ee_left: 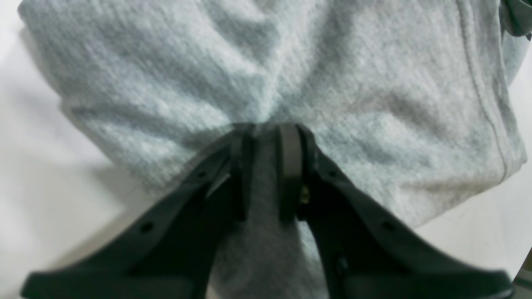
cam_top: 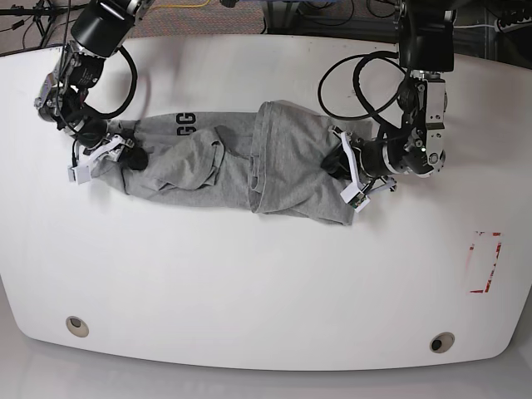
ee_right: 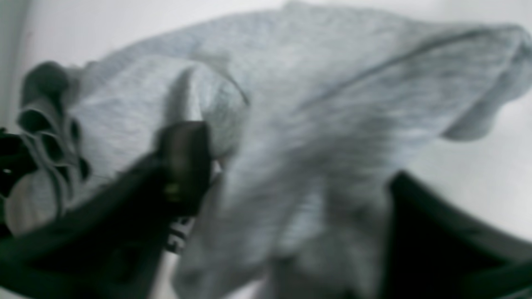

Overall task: Fold the T-shirt properly
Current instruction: 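Push both grippers toward each other, folding the strip in half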

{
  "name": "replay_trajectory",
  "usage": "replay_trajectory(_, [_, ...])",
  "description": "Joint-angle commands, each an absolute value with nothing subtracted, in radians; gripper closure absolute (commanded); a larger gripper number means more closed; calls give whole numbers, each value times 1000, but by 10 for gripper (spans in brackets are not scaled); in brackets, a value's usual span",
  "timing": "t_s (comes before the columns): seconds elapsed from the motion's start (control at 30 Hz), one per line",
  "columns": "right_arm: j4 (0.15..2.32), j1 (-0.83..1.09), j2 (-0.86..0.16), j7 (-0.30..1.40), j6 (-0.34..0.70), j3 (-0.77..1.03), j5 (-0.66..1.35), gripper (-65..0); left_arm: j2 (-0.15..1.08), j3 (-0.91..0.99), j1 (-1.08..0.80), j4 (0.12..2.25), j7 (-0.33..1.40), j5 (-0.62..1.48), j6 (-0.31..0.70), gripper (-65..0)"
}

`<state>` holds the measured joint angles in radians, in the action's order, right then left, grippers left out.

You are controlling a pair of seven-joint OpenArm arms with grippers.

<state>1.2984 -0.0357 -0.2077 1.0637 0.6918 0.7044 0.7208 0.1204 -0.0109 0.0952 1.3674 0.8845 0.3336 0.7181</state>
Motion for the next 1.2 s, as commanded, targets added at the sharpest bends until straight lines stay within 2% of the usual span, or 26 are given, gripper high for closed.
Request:
replay_trajectory(0.0, [1320, -71, -223, 1041, 698, 710, 687, -124, 131, -12, 90, 1362, 957, 249, 698, -94])
replay_trajectory(0.03, [1322, -76, -223, 1041, 698, 710, 670, -54, 130, -12, 90, 1362, 957, 249, 698, -94])
replay_trajectory(0.1, [1328, -79, -228, 1043, 698, 705, 654, 0, 130, -13, 90, 1362, 957, 249, 698, -94])
replay_trajectory(0.23, [1438, -71, -220, 1063, 698, 704, 618, -16, 130, -13, 90, 1362, 957, 249, 698, -94])
replay_trajectory(0.33, [1538, -50, -217, 1109, 698, 705, 610, -2, 128, -13, 90, 1360, 957, 239, 698, -94])
replay_trajectory(0.57, [1837, 2, -137, 1201, 698, 700, 667, 0, 88, -13, 93, 1345, 952, 133, 698, -97])
replay_trajectory(0.73, [1991, 4, -70, 1254, 698, 625, 685, 0, 42, -13, 99, 1259, 943, 79, 698, -139])
replay_trajectory(0.9, [2026, 7, -8, 1251, 698, 539, 679, 0, 21, -10, 128, 1170, 909, 73, 698, -168])
replay_trajectory(1.17, [2025, -22, 59, 1219, 698, 374, 674, 0, -18, -7, 140, 1113, 908, 76, 698, -165])
